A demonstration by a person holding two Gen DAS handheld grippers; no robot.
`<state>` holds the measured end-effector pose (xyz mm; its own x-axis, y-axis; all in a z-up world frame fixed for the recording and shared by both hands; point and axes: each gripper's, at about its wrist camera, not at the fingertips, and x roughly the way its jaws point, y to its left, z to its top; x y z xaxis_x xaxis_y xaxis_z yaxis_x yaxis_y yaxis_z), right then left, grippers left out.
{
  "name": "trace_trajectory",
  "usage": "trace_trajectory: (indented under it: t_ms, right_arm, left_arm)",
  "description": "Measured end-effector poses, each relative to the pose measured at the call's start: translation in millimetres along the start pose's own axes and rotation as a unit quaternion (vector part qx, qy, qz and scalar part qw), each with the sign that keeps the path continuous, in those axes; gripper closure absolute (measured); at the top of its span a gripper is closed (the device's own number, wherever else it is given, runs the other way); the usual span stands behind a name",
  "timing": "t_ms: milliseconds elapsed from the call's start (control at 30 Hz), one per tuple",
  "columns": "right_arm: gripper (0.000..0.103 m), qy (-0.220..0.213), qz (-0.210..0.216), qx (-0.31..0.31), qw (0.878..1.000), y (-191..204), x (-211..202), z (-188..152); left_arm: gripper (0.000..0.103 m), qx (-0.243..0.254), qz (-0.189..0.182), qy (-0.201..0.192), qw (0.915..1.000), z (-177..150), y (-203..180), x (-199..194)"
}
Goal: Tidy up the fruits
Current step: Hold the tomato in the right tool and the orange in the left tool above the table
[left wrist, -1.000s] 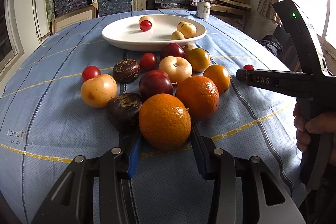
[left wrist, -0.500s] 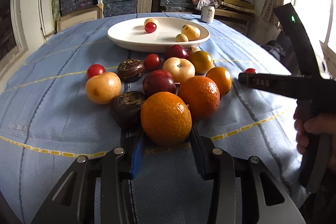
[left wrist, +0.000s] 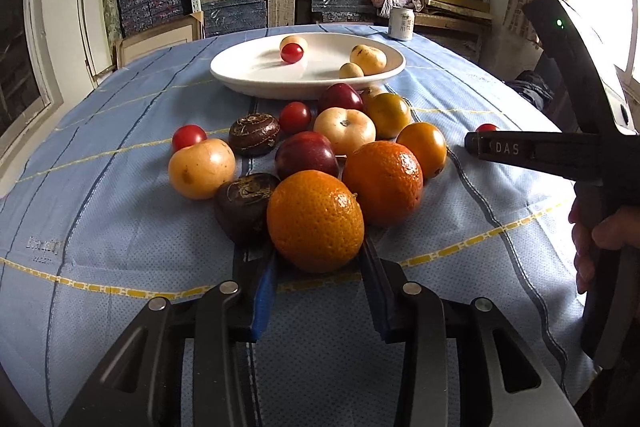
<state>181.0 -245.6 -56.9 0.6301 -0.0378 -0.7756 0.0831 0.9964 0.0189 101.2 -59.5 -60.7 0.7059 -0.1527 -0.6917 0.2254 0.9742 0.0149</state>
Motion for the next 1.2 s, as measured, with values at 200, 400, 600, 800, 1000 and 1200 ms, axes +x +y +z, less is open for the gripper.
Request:
trace_trajectory:
  t_ms: [200,400,600,800,1000,1200]
  right_arm:
    - [0.070,0.000,0.004,0.005,1.000,-2.4,0.4,0.0]
    - [0.068,0.001,-0.001,0.003,1.000,-2.4,0.0,0.1]
    - [0.061,0.001,-0.011,0.003,1.000,-2.5,0.0,0.3]
    - [0.060,0.002,-0.007,0.011,1.000,-6.7,0.6,0.3]
    - [0.060,0.002,-0.008,0.010,1.000,-6.5,0.7,0.6]
    - [0.060,0.002,-0.007,0.011,1.000,-7.2,1.0,1.1]
  left_arm:
    - [0.063,-0.001,-0.001,0.000,1.0000,0.4,1.7,0.7]
    - [0.063,0.000,-0.001,0.001,1.0000,0.2,2.0,1.1]
    - [0.063,-0.003,-0.005,0.001,1.0000,0.5,2.3,1.5]
    - [0.063,-0.005,-0.006,0.000,1.0000,0.5,2.9,1.5]
    - [0.063,-0.002,-0.005,0.001,1.0000,0.4,2.6,1.4]
    - [0.063,-0.001,-0.007,0.002,1.0000,0.6,3.0,1.7]
